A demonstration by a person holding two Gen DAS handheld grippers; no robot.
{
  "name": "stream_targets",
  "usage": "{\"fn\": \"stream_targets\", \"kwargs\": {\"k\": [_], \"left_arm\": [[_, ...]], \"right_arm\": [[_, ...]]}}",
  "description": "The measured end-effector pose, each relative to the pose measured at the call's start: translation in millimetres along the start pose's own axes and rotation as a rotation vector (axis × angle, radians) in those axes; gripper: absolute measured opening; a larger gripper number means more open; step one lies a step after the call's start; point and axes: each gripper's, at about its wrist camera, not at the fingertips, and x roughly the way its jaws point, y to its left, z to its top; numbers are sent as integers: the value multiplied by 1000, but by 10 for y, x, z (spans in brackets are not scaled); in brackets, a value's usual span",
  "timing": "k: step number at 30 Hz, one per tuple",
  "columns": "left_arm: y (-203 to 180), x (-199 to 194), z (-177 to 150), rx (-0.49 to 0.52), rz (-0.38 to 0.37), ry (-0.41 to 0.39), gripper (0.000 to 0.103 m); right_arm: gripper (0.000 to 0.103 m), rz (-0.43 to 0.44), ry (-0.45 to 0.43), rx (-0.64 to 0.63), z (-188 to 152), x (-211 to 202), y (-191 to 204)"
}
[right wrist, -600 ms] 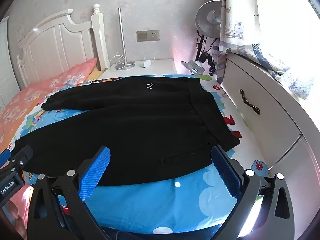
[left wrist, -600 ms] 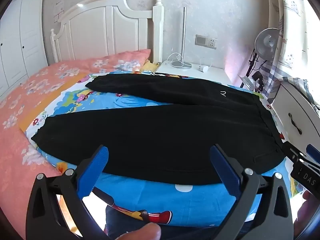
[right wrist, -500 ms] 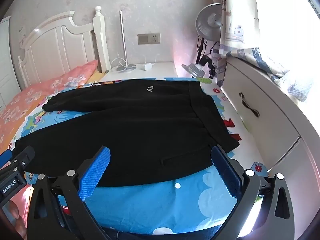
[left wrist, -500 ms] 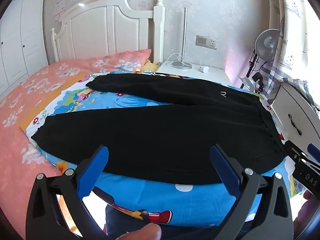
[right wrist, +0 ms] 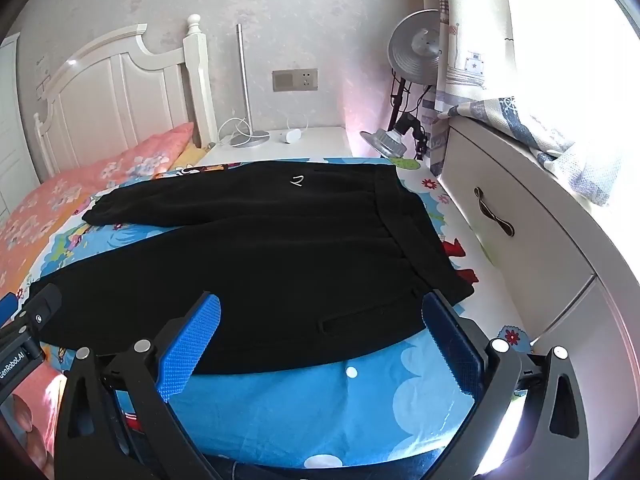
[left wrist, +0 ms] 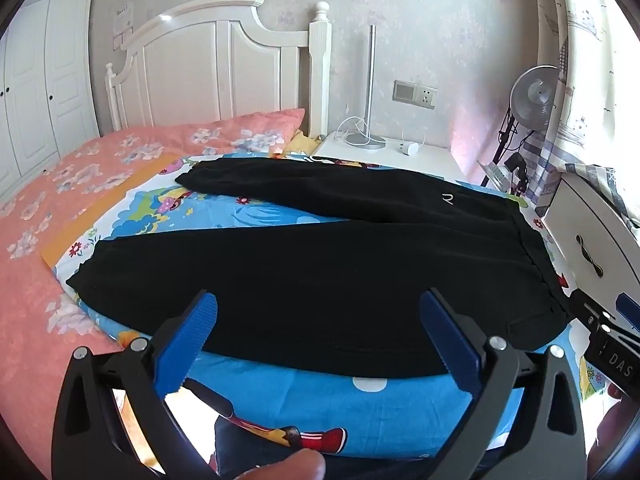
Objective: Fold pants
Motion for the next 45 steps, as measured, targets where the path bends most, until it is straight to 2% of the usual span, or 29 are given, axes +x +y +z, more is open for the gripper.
{"fn": "stream_targets", "kwargs": {"k": [16, 18, 23, 45], "left_arm": [[-2, -1, 1, 1, 3, -5, 101], [-1, -1, -4, -1, 5, -7, 101], [1, -29, -11, 1, 22, -20, 101], [11, -41, -13, 1, 23, -22, 101]], "right_arm": [[98, 11, -22, -10, 1, -30, 0], [98, 23, -25, -9, -13, -36, 4], [98, 113, -48, -17, -24, -101, 37], [98, 122, -34, -19, -34, -86, 43]]}}
